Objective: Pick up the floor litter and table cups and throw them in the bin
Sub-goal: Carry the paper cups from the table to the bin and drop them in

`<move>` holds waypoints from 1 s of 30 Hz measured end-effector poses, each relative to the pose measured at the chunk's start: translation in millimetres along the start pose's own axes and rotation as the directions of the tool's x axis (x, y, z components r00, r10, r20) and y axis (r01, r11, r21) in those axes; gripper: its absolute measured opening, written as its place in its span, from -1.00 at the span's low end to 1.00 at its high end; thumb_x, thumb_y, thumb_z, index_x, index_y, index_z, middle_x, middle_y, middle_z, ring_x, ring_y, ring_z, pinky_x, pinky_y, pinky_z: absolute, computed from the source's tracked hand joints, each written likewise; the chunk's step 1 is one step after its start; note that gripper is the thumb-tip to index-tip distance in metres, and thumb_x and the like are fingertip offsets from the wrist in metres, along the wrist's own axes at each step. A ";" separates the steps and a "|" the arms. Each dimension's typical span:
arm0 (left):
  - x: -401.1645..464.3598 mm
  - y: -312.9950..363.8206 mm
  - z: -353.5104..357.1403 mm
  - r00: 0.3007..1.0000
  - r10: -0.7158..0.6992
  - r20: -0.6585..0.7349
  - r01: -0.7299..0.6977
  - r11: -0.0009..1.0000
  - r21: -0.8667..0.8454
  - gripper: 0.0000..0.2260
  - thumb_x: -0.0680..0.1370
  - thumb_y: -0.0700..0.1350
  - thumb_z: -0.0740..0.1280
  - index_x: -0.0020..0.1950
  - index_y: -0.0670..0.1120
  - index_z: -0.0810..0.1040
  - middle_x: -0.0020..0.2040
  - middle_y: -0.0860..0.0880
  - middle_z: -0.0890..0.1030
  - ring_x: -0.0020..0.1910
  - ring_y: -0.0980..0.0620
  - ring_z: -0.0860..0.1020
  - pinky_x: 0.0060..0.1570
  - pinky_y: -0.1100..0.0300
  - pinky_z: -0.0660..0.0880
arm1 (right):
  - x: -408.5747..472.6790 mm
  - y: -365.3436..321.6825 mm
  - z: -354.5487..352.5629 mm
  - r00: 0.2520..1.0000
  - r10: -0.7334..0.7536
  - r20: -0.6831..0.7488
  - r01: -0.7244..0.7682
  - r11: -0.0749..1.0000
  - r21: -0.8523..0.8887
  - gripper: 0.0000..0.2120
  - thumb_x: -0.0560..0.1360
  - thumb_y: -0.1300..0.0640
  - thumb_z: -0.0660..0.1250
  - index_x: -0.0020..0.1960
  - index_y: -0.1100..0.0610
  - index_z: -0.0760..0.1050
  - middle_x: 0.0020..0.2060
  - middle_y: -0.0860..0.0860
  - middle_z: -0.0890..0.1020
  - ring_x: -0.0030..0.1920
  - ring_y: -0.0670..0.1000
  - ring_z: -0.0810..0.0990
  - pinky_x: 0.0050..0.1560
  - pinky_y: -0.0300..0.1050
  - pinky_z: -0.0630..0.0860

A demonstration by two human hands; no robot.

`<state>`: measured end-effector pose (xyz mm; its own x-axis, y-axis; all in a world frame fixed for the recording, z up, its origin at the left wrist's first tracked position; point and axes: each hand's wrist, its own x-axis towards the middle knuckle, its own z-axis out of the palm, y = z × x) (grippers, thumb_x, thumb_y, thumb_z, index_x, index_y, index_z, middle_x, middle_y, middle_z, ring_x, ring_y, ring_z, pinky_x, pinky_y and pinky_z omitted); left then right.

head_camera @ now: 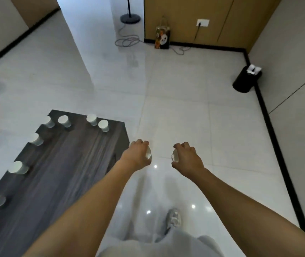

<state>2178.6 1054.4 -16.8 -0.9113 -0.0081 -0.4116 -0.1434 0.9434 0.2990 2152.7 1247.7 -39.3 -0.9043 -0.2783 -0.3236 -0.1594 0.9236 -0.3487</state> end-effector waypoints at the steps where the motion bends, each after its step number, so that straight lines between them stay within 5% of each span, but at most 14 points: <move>1: 17.8 21.6 -2.3 1.000 0.019 0.005 -0.019 1.000 0.013 -0.50 0.51 -0.03 0.33 0.41 -0.13 0.30 0.30 -0.11 0.38 0.28 -0.12 0.36 0.20 0.00 0.44 | 9.6 20.8 -14.2 1.000 0.013 -0.013 -0.013 1.000 0.011 -0.45 0.46 0.08 0.36 0.40 0.05 0.27 0.28 0.05 0.33 0.25 0.14 0.34 -0.01 -0.02 0.49; 12: 196.0 189.7 -15.4 0.975 0.179 0.132 -0.192 0.976 0.099 -0.42 0.50 0.00 0.35 0.46 -0.10 0.25 0.34 -0.08 0.34 0.32 -0.09 0.33 0.21 0.00 0.44 | 105.1 201.0 -112.9 0.965 0.252 -0.073 -0.240 0.960 0.147 -0.42 0.43 0.08 0.38 0.41 0.06 0.28 0.27 0.06 0.35 0.24 0.15 0.36 0.03 -0.01 0.47; 30: 591.5 428.4 -132.6 0.877 0.439 0.196 -0.473 0.862 0.183 -0.38 0.51 0.03 0.35 0.49 -0.09 0.20 0.38 -0.06 0.32 0.34 -0.08 0.30 0.19 0.01 0.45 | 395.9 402.2 -311.6 0.875 0.469 -0.117 -0.418 0.856 0.305 -0.41 0.44 0.06 0.40 0.42 0.05 0.28 0.27 0.05 0.35 0.23 0.13 0.37 0.08 0.03 0.53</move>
<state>1527.0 1409.9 -18.0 -0.7863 0.4723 -0.3983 0.3778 0.8776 0.2949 1607.2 1591.2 -33.5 -0.9127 0.2203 -0.3443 0.3623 0.8260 -0.4318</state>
